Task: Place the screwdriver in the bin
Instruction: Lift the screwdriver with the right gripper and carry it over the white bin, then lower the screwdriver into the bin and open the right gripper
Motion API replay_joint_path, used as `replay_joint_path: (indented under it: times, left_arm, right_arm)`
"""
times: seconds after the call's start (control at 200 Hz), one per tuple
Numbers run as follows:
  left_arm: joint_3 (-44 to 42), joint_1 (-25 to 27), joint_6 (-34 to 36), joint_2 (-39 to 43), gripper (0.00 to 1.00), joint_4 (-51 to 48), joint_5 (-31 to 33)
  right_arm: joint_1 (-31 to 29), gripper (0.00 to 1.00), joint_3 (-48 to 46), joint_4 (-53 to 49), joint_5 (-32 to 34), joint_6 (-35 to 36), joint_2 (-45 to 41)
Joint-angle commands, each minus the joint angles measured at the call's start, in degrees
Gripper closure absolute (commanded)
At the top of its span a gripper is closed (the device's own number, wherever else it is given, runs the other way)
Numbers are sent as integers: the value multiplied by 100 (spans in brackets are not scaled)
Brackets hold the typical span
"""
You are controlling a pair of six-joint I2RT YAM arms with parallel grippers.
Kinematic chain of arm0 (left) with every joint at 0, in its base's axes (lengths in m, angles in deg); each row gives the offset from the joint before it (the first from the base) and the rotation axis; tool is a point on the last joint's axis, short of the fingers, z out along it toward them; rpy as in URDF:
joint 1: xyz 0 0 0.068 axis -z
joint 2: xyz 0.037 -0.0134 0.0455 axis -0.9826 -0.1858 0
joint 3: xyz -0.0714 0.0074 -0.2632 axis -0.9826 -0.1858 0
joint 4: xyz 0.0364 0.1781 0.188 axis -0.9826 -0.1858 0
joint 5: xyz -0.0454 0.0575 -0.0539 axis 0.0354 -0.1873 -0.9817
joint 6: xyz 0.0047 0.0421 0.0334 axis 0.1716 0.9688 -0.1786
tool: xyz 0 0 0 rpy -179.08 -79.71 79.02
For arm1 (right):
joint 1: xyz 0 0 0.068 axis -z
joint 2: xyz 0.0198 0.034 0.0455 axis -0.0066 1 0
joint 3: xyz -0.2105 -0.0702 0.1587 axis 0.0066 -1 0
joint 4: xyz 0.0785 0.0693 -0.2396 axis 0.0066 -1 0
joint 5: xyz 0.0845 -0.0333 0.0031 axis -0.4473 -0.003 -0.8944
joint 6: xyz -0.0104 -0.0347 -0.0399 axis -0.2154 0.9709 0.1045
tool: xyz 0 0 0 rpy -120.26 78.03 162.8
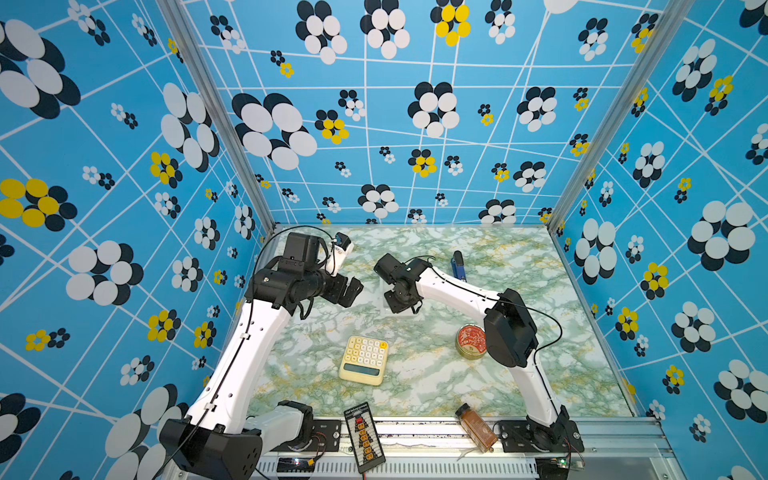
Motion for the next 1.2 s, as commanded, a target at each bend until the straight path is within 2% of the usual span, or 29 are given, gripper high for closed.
replay_joint_path:
  times: [0.0, 0.66, 1.199]
  left_arm:
    - [128, 26, -55, 97, 1, -73, -148]
    - [141, 13, -94, -1, 1, -31, -196]
    - [143, 17, -97, -44, 1, -11, -188]
  right_arm:
    - [68, 89, 183, -128, 38, 48, 173]
    - [255, 87, 256, 233, -212, 60, 555]
    - [270, 74, 452, 179, -254, 76, 681]
